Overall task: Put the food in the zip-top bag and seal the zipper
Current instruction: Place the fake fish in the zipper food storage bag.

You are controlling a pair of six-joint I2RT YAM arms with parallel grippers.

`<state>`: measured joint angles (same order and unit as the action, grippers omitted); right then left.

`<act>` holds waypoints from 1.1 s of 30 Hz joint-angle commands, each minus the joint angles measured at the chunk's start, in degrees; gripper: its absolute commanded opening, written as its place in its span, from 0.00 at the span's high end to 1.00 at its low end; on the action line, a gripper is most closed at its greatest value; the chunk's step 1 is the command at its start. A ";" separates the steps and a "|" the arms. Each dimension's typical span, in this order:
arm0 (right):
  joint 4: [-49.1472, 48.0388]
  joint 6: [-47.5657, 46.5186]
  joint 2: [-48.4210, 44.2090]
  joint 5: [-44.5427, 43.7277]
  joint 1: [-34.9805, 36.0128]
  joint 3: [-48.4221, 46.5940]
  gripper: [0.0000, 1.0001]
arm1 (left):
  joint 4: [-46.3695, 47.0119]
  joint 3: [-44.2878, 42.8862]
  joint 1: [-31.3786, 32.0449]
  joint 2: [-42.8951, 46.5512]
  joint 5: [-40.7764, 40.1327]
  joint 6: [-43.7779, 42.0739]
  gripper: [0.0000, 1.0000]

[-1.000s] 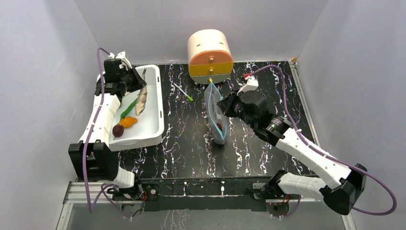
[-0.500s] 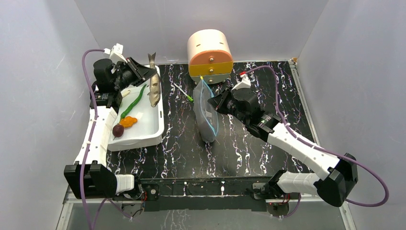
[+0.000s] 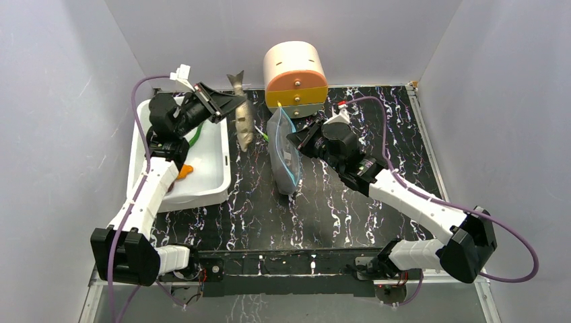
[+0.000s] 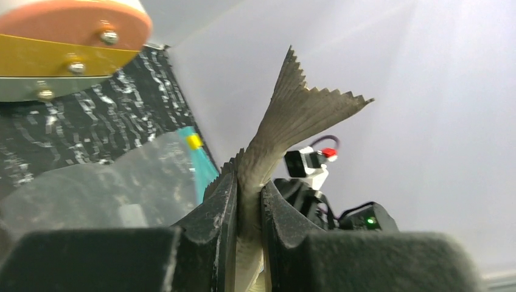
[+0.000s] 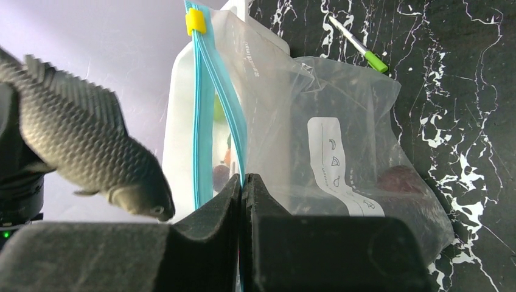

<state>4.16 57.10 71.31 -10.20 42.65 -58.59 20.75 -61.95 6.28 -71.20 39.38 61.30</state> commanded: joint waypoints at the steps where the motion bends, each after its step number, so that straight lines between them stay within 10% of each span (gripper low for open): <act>1: -5.65 3.27 0.19 -1.51 0.15 -0.64 1.00 | 9.58 -0.63 5.02 1.69 -2.81 4.02 1.00; 23: -6.82 6.32 1.89 0.55 0.51 -2.57 1.00 | 29.95 6.38 17.13 -1.23 -17.81 7.44 1.00; 33: -6.70 5.34 0.22 -0.03 0.64 -2.88 1.00 | 16.78 6.02 18.01 0.53 -20.75 -5.29 1.00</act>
<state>1.43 63.11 73.60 -9.45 42.81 -58.61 40.69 -55.66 23.81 -73.08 21.71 64.10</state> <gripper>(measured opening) 0.009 0.120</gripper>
